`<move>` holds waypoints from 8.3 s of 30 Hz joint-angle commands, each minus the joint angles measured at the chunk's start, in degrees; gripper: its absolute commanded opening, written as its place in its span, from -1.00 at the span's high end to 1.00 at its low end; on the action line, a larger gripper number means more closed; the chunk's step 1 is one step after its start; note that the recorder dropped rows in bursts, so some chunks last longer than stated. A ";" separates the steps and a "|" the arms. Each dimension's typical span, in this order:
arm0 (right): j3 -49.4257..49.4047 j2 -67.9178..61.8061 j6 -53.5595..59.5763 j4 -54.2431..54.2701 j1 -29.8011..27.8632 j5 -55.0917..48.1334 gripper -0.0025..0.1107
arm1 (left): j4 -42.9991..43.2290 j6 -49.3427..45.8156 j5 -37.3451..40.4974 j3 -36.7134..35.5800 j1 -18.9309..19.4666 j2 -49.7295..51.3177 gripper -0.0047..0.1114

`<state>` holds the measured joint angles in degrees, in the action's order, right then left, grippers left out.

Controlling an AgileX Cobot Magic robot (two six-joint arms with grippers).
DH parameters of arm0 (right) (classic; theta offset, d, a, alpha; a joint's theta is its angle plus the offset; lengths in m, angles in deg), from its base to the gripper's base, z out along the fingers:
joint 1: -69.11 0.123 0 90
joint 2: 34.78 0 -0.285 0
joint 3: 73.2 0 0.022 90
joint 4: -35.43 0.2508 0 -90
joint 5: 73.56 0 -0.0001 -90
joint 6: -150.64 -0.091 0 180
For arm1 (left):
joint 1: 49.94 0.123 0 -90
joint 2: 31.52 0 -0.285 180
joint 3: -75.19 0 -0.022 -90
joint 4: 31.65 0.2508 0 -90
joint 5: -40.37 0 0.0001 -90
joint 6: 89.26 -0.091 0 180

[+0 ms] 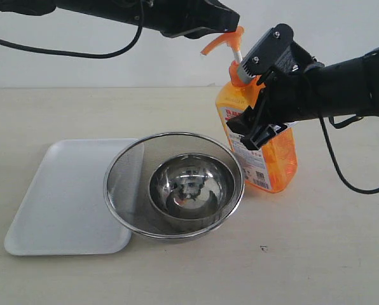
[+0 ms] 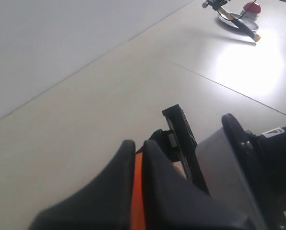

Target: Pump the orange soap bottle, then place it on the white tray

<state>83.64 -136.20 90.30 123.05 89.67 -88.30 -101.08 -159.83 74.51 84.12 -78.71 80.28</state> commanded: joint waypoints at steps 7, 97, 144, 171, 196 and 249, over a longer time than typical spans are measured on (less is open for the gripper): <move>0.27 0.98 0.77 0.00 -0.04 -0.67 0.96 | 2.89 0.31 1.45 -0.84 -3.07 3.09 0.84; 0.27 0.98 -2.20 -9.05 -0.04 -4.96 0.96 | 29.02 21.57 1.09 -0.84 -2.93 -8.25 0.84; 0.27 0.98 -2.78 -9.05 -0.04 -4.67 0.96 | 26.91 23.04 3.34 -0.84 -3.16 -2.67 0.84; 0.27 0.98 -3.58 -11.61 -0.04 -8.59 0.96 | 26.79 23.21 3.58 -0.84 -3.28 -2.53 0.84; 0.27 0.98 -3.87 -11.70 -0.04 -8.84 0.96 | 26.79 23.47 3.79 -0.84 -3.28 -2.53 0.84; 0.27 0.98 -5.88 -11.77 -0.04 -4.47 0.96 | 26.96 22.97 -1.41 -0.84 -3.28 -19.71 0.84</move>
<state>83.75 -135.52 84.91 111.19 89.64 -94.62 -74.37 -136.84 73.63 83.45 -81.67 62.16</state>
